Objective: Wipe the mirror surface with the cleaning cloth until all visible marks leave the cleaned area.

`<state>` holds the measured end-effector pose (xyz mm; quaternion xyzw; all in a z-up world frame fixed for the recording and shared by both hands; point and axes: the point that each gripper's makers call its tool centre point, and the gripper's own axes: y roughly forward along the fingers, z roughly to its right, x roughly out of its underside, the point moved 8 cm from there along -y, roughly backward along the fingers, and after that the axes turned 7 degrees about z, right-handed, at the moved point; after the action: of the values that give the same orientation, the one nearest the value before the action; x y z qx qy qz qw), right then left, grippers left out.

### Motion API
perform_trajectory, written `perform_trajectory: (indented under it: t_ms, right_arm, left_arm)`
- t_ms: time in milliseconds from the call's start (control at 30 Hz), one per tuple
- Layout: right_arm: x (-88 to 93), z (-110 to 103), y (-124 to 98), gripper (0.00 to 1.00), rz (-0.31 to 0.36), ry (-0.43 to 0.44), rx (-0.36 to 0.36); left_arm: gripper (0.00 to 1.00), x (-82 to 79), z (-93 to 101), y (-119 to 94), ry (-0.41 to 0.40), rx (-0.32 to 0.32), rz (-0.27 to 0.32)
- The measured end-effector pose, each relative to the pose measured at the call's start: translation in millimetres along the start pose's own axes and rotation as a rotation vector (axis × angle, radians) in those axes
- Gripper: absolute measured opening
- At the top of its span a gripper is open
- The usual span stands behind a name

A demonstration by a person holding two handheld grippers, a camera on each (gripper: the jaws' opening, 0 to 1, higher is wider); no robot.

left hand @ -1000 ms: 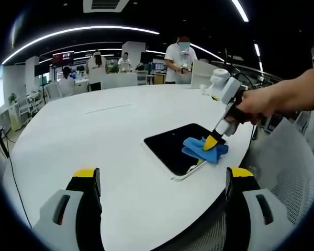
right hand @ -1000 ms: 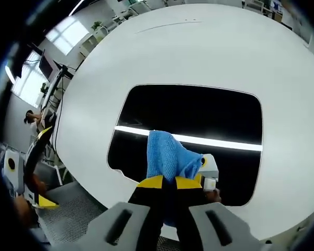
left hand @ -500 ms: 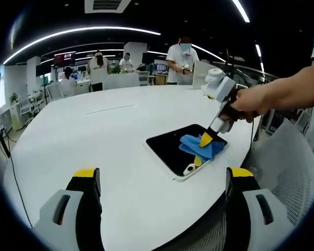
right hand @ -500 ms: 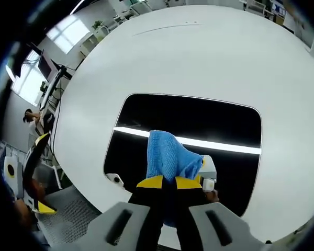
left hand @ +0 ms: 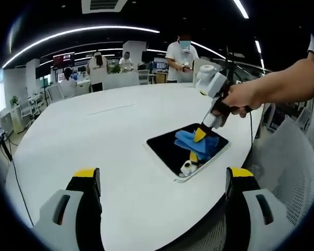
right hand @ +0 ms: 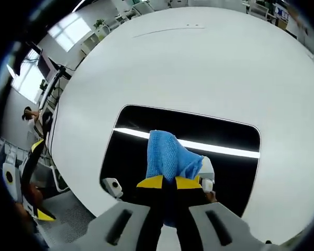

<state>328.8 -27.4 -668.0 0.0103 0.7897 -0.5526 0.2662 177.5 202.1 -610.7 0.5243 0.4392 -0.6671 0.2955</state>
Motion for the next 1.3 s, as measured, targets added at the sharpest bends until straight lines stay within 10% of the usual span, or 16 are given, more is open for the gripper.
perform_trajectory:
  t_ms: [1300]
  right_arm:
    - [-56.5, 17.6, 21.8, 0.0, 0.007, -0.022, -0.003]
  left_arm:
    - [0.99, 6.5, -3.3, 2.6, -0.009, -0.011, -0.012]
